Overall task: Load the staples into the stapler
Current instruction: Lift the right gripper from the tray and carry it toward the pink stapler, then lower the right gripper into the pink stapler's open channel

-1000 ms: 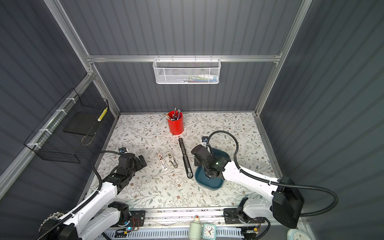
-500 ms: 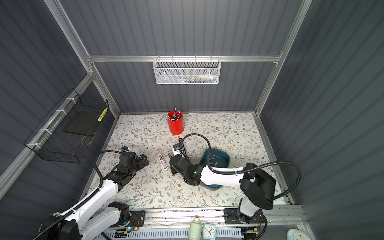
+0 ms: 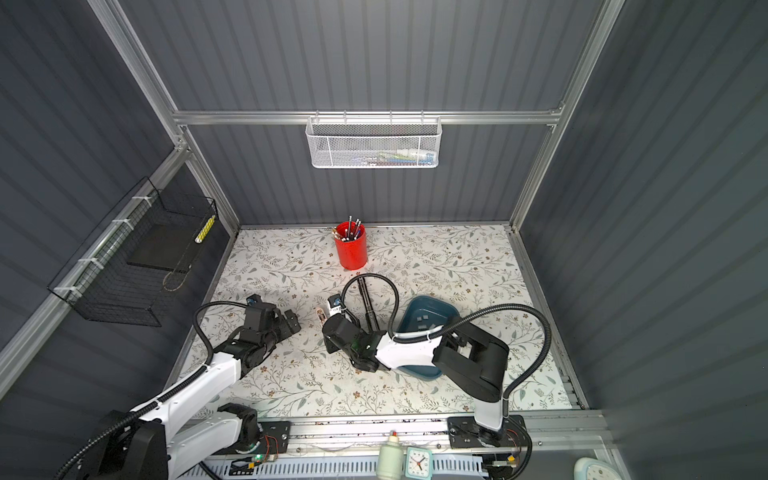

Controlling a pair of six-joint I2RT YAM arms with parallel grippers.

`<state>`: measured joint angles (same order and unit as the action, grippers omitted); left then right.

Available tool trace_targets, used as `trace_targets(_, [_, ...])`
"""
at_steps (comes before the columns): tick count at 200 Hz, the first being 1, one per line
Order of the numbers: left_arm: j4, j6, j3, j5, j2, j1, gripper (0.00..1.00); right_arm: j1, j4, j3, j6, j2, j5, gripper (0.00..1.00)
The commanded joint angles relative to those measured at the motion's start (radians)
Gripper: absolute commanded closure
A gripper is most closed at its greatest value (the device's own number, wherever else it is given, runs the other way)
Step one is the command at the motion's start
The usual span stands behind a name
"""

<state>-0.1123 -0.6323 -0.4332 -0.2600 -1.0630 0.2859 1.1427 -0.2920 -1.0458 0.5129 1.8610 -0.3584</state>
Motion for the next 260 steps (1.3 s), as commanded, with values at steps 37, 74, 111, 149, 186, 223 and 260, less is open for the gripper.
trace_targets(37, [-0.005, -0.007, -0.032, -0.008, 0.009, -0.011, 0.00, 0.005, -0.068, -0.049, -0.046, 0.082, 0.021, 0.83])
trace_targets(74, [-0.008, -0.004, -0.033, -0.013, 0.015, -0.010, 0.00, 0.004, -0.093, -0.056, -0.056, 0.117, 0.033, 0.83])
trace_targets(111, [-0.011, -0.002, -0.033, -0.013, 0.020, -0.010, 0.00, 0.004, -0.091, -0.060, -0.067, 0.134, 0.009, 0.83])
trace_targets(149, [-0.012, -0.001, -0.033, -0.012, 0.023, -0.010, 0.00, 0.005, -0.090, -0.062, -0.079, 0.136, -0.001, 0.82])
trace_targets(186, [-0.013, 0.000, -0.033, -0.016, 0.023, -0.010, 0.00, 0.004, -0.089, -0.071, -0.088, 0.151, -0.008, 0.82])
trace_targets(223, [-0.011, -0.001, -0.034, -0.018, 0.021, -0.011, 0.00, 0.004, -0.091, -0.074, -0.085, 0.162, -0.008, 0.82])
trace_targets(260, [-0.010, 0.000, -0.034, -0.018, 0.016, -0.010, 0.00, 0.003, -0.093, -0.072, -0.094, 0.162, -0.024, 0.82])
